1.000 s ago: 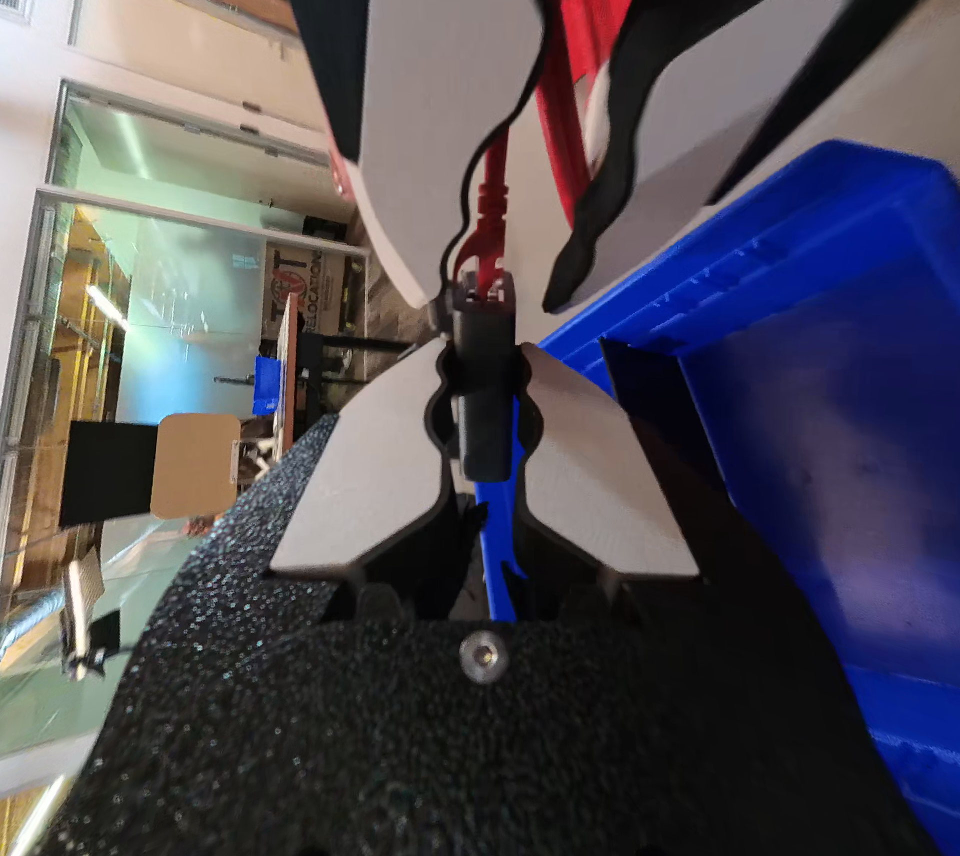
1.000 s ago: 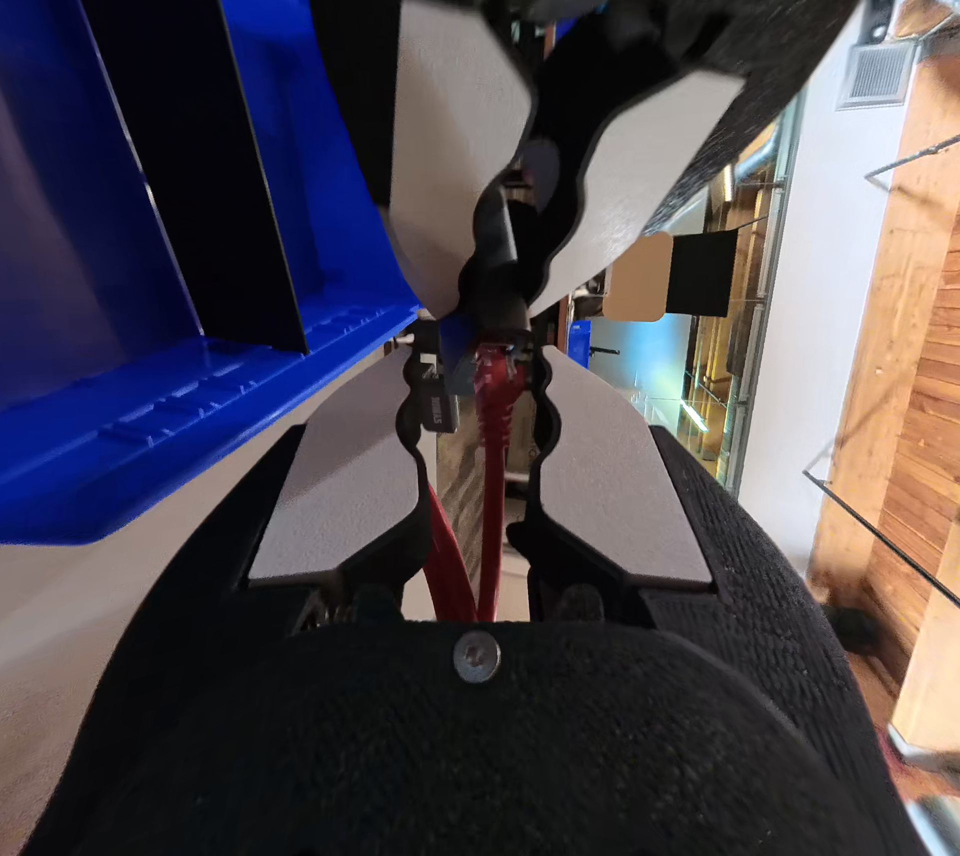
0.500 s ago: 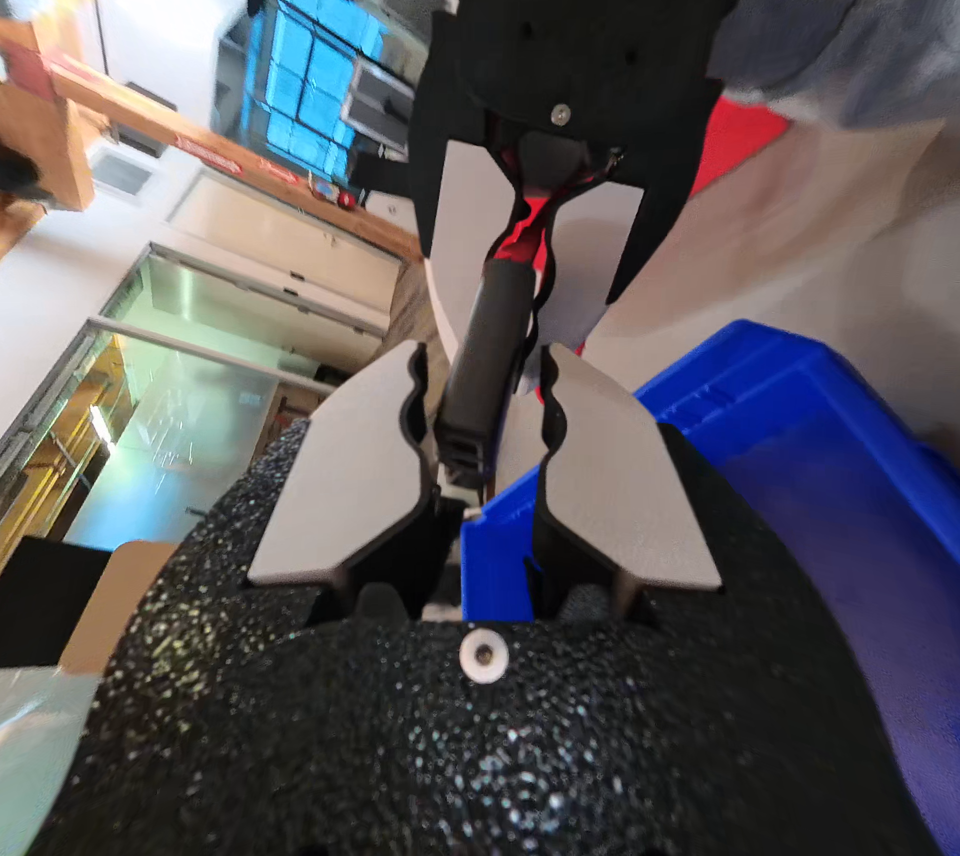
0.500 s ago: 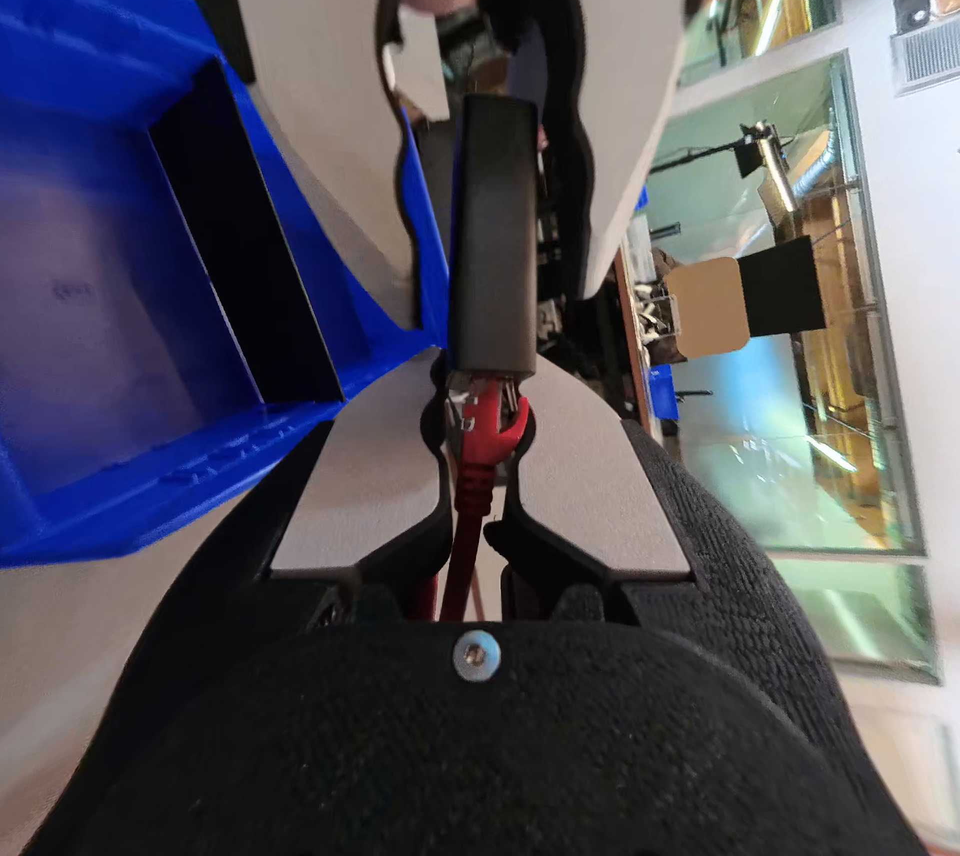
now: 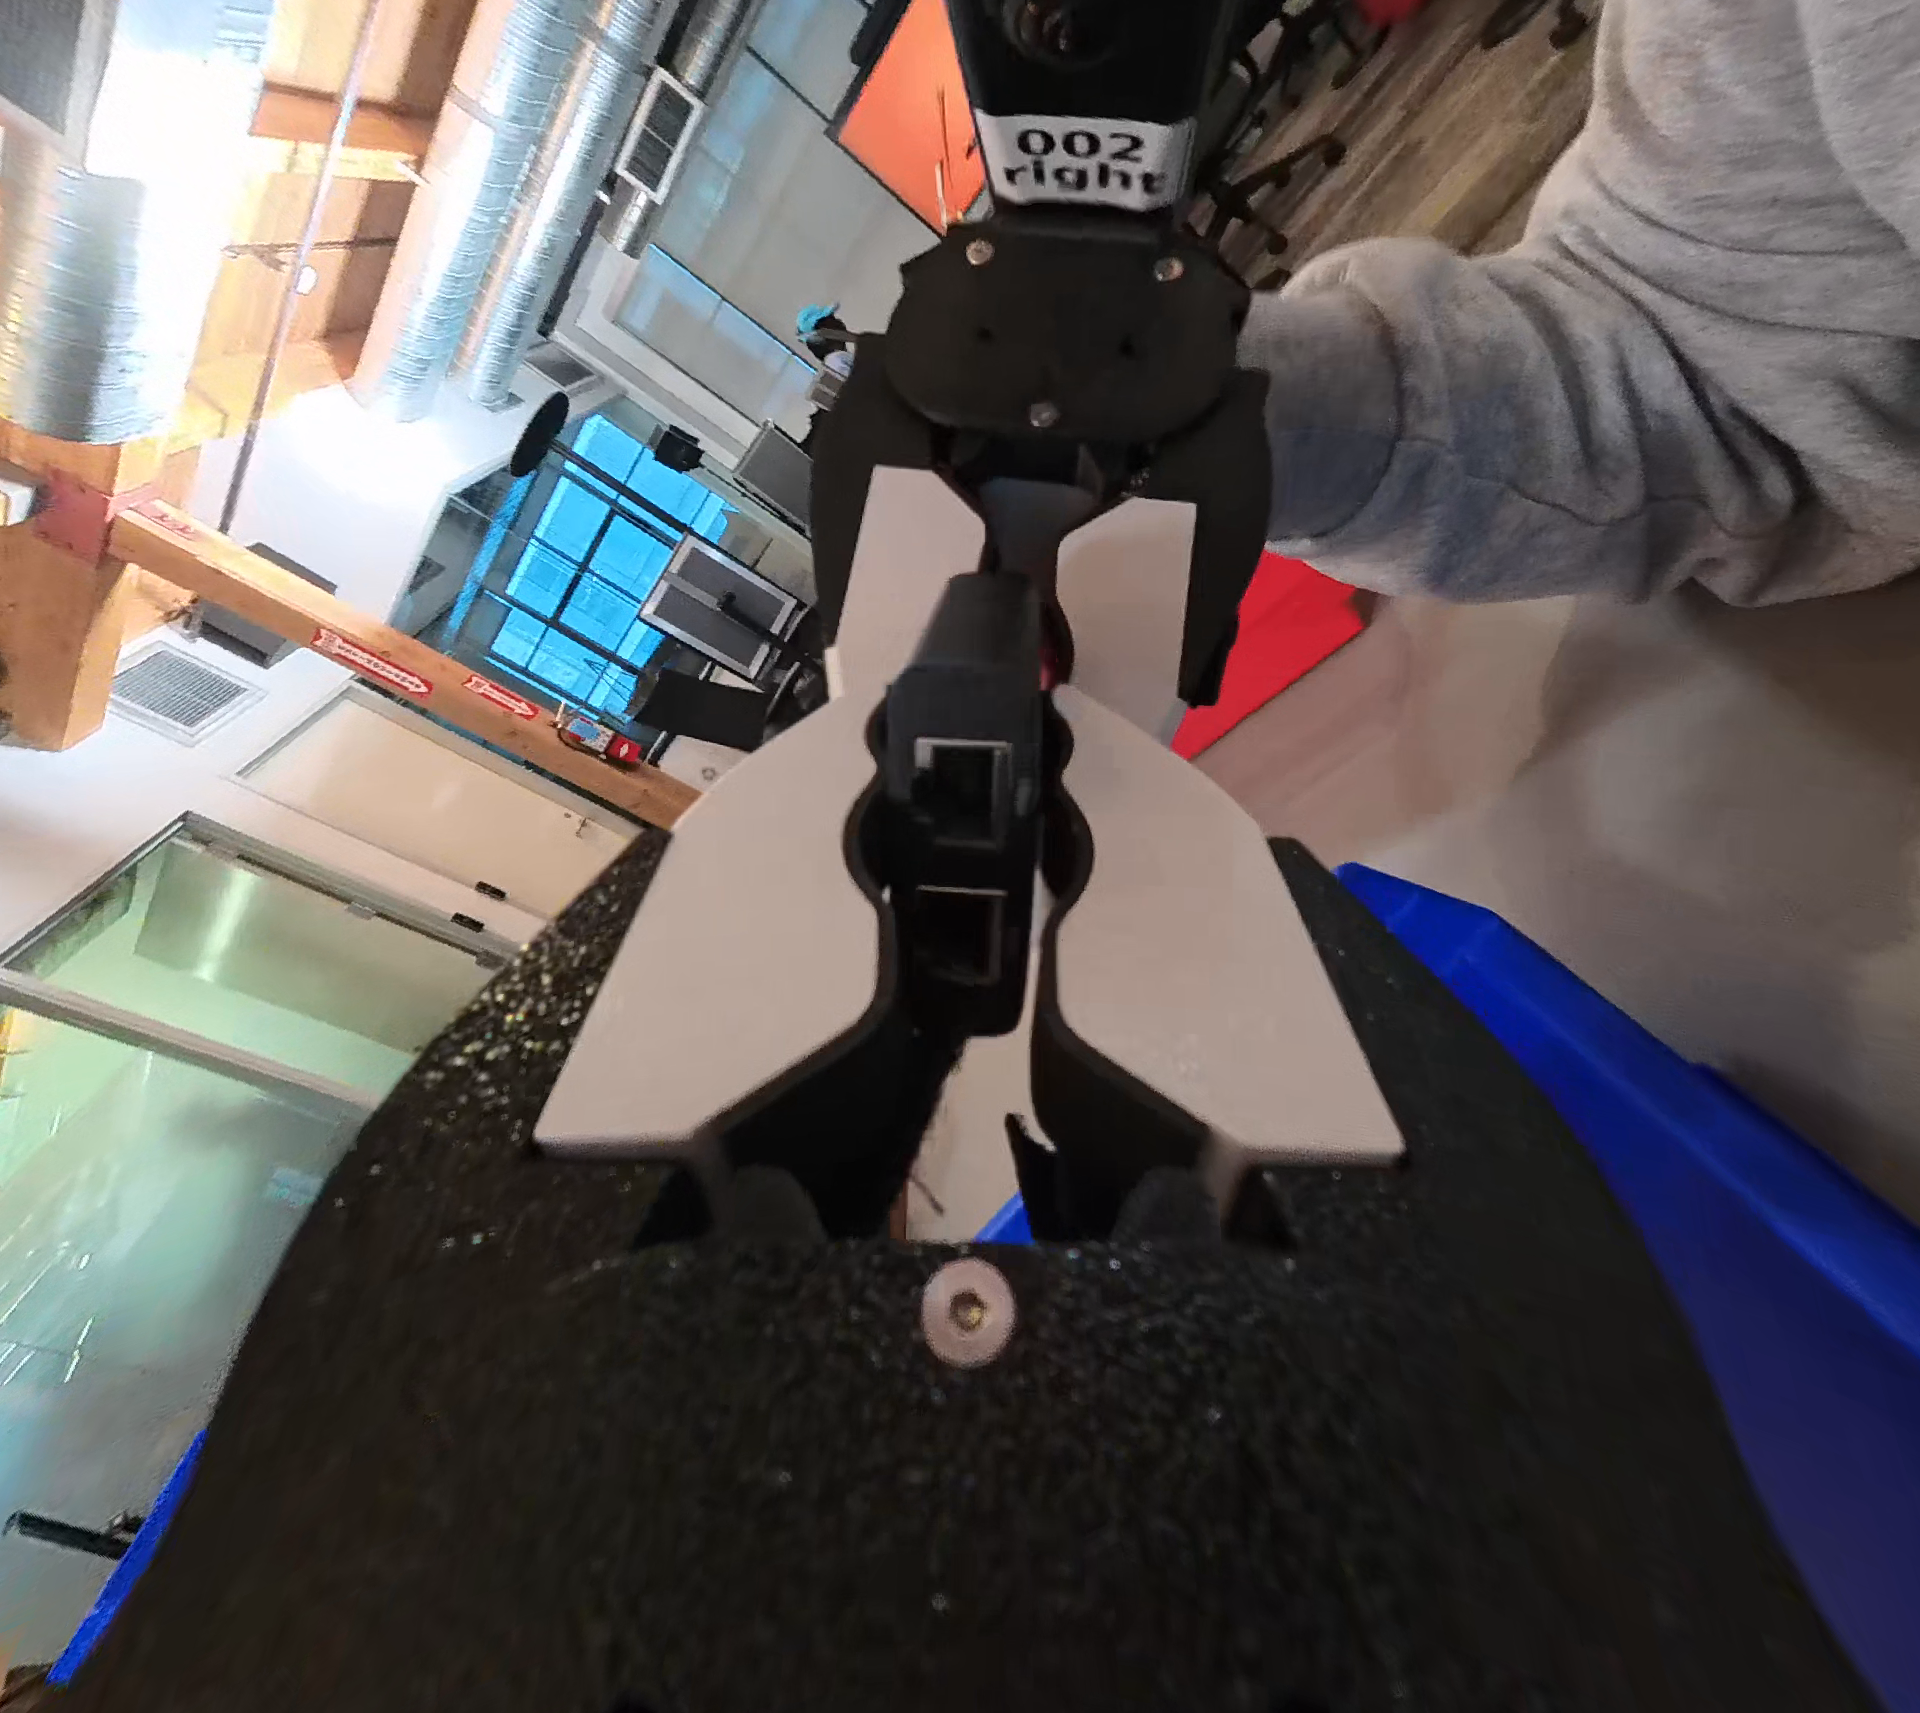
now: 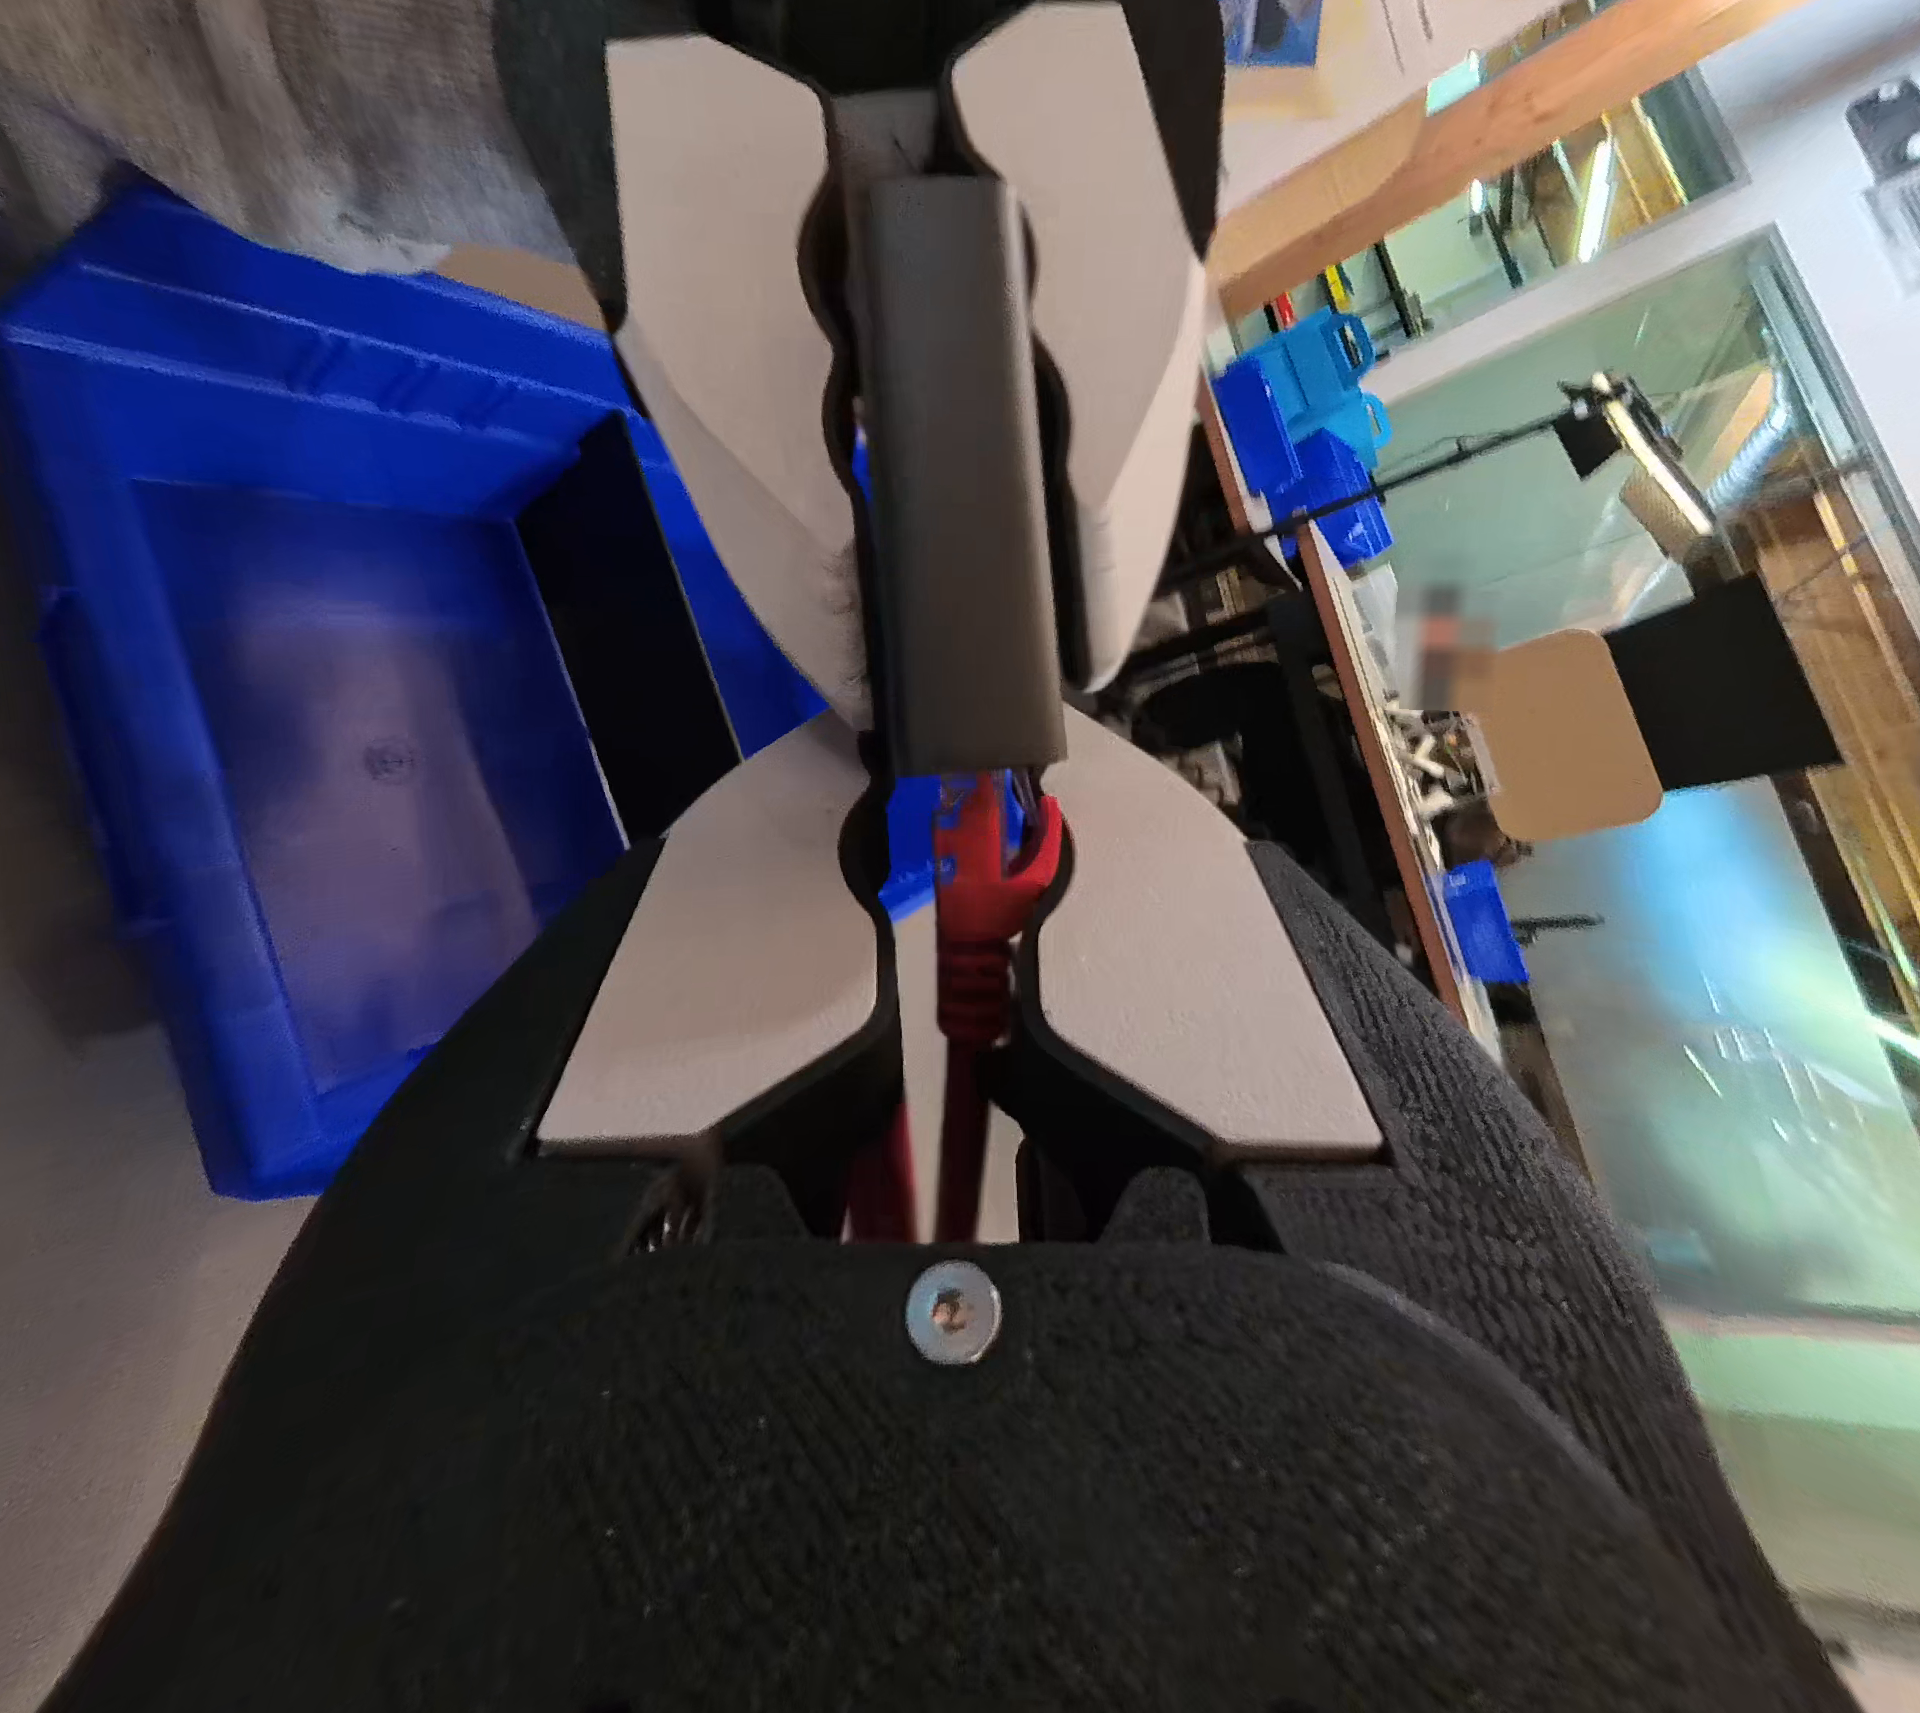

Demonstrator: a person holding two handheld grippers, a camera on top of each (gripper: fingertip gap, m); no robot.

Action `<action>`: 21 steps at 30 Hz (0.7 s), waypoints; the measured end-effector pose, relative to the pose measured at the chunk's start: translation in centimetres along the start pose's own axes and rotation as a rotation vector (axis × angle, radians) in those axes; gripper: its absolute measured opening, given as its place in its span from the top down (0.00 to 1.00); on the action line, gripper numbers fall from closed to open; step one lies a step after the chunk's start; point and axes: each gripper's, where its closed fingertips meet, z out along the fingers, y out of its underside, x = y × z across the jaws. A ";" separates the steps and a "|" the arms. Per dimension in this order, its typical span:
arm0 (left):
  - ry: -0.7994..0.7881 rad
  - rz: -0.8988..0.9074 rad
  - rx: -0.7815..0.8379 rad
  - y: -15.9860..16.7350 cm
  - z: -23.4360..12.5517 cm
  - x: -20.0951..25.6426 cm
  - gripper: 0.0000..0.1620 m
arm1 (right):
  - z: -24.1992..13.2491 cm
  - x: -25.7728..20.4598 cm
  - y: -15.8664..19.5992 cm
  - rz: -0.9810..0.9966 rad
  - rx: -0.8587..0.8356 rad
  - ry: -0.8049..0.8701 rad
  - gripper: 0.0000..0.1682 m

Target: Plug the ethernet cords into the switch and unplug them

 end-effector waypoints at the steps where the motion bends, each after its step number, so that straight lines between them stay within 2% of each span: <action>1: -0.003 0.012 -0.018 0.2 0.1 0.0 0.87 | 0.0 0.2 0.3 0.009 -0.036 0.018 0.87; 6: -0.008 0.025 -0.063 1.1 -0.4 -0.2 0.87 | -1.0 1.7 1.8 -0.049 -0.194 0.134 0.79; 14: -0.018 0.003 -0.089 1.8 -0.8 -0.6 0.87 | -1.0 1.9 2.0 -0.180 -0.303 0.212 0.83; 21: -0.009 0.024 -0.093 1.7 -0.5 -0.3 0.87 | -0.3 1.6 2.2 -0.171 -0.333 0.211 0.83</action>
